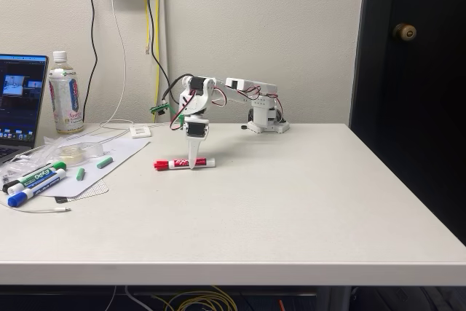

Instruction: Pick up the red marker.

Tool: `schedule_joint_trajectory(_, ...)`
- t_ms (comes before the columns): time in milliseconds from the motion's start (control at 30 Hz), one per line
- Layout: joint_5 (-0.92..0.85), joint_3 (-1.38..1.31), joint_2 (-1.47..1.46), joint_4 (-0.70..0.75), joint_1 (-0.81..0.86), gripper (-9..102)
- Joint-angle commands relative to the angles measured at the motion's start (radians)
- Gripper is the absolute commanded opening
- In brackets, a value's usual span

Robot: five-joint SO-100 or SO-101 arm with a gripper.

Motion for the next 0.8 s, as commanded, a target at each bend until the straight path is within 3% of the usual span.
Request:
schedule_joint_trajectory(0,0.037,0.048,0.215,0.005,-0.018,0)
schedule_joint_trajectory(200,0.025,0.350,0.581,0.005,-0.072,0)
schedule_joint_trajectory(567,0.285,0.854,1.238,0.003,-0.278,0)
schedule_joint_trajectory(767,0.390,0.930,1.471,-0.009,-0.399,0)
